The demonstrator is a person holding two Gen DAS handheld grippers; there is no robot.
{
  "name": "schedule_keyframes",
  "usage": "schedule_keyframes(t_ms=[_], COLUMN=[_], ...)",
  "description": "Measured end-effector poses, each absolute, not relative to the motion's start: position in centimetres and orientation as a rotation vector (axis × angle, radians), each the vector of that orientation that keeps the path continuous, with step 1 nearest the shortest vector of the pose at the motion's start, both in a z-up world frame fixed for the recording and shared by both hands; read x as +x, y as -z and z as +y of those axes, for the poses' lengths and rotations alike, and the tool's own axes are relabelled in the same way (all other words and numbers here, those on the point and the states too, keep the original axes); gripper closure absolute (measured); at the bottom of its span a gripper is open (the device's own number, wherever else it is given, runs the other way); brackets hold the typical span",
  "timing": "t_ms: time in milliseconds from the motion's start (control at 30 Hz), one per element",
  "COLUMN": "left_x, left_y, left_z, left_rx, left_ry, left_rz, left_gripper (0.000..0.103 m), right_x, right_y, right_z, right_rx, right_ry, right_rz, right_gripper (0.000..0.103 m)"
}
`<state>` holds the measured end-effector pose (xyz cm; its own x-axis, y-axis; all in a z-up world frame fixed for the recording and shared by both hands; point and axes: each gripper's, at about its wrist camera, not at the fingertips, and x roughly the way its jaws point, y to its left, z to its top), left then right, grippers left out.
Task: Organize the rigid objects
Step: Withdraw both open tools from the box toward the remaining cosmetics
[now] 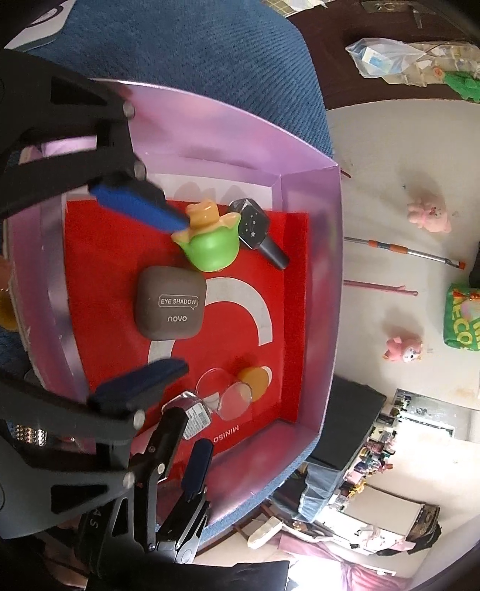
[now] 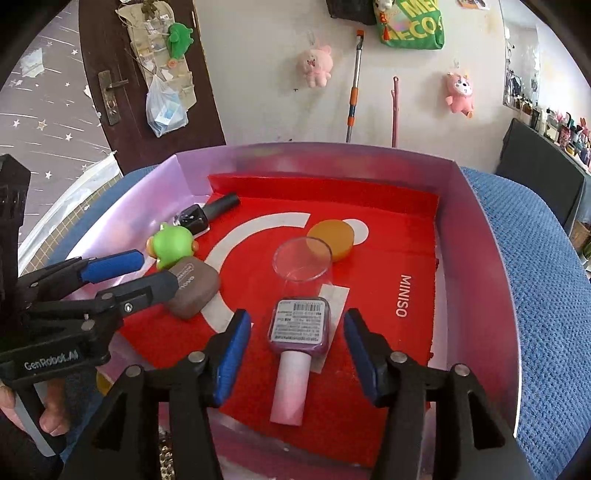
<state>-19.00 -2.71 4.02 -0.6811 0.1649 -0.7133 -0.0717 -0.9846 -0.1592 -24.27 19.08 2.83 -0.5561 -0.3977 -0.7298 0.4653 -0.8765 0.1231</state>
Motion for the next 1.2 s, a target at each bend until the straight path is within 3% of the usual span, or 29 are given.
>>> schedule_keyframes(t_ms=[200,267,400,500,900,1200], left_x=[-18.0,-17.6,-16.6,-15.9,-13.2,-11.1], left_y=[-4.8,-5.1,-5.9,-6.4,-7.5,-8.2], left_z=[-2.8,-2.8,-3.0,-2.9,-2.8,-2.6], left_rx=[-1.171,-1.162,-1.128,-1.104,-1.054,-1.011], left_ry=[-2.781,-2.792,-2.808,-2.833,-2.867,-2.892], left_rz=[-0.156,-0.155,-0.162,-0.145,-0.144,-0.124], left_gripper=[0.030,0.022,0.019,0.009,0.002,0.000], right_x=[-22.8,-22.2,-21.0,-20.3,-16.8,-14.4], right_y=[-3.9,-4.3,-5.2,-5.8,-7.7,-8.7], right_z=[19.4,19.4,19.6,19.8,20.6,21.3], right_rx=[1.058,1.040,0.996,0.967,0.856,0.797], right_ry=[2.402,2.403,2.409,2.413,2.439,2.453], right_rz=[0.096,0.098,0.094,0.082,0.067,0.058], right_gripper=[0.040,0.037,0.032,0.026,0.001,0.000])
